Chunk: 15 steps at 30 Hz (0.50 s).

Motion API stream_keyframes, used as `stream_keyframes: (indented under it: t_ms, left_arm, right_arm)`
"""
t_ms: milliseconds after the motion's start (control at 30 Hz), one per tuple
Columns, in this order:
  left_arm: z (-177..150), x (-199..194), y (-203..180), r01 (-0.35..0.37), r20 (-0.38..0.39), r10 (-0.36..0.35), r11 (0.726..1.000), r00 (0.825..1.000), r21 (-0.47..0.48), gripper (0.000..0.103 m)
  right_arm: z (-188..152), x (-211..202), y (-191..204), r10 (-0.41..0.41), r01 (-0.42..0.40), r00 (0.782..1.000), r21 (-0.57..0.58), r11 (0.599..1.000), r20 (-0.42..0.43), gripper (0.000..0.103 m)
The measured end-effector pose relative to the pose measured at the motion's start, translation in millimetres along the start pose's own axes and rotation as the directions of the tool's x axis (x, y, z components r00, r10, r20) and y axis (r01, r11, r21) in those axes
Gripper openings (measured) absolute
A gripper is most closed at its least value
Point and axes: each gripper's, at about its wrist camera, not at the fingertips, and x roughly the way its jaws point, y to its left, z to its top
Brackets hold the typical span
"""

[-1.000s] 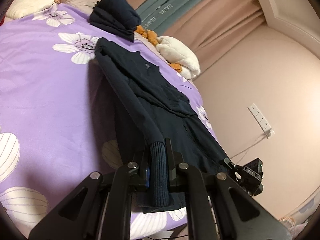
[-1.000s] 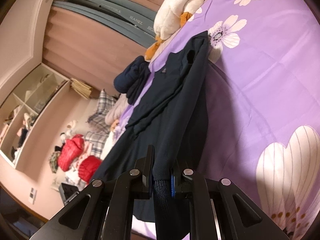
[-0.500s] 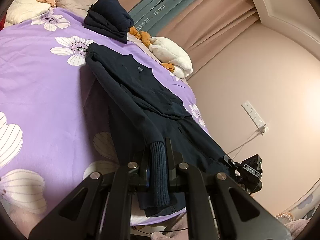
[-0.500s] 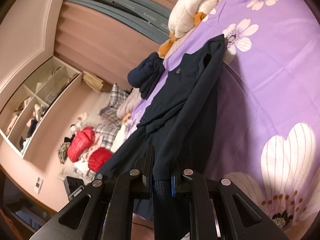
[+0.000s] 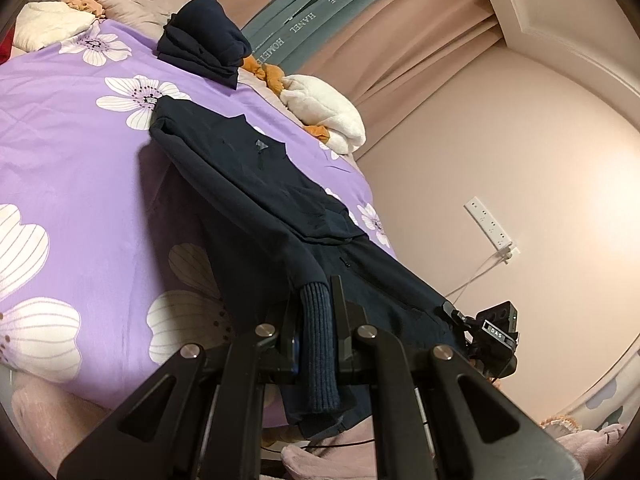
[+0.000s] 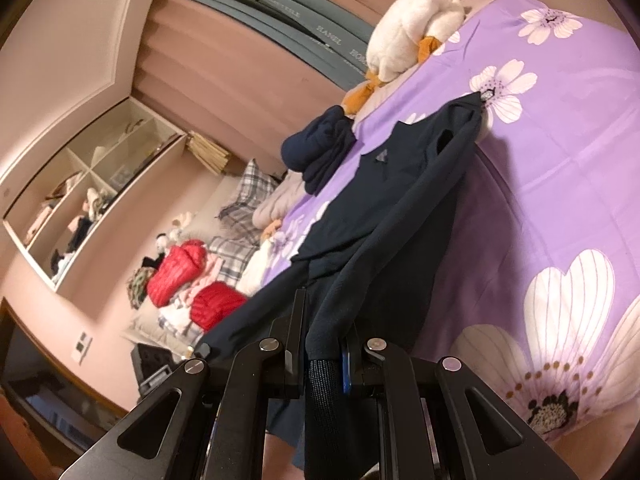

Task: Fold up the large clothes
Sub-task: 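Lift the hem with both tools and fold it toward the collar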

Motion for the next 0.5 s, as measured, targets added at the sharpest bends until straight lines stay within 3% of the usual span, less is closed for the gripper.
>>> stream_keyframes:
  t_ms: [500]
  left_arm:
    - [5.5,-25.0,-19.5,0.056,0.047,-0.056,0.998,0.997,0.0,0.009]
  right_arm:
    - [6.5,-10.7,15.4,0.075,-0.073,0.997,-0.055,0.996,0.031,0.015]
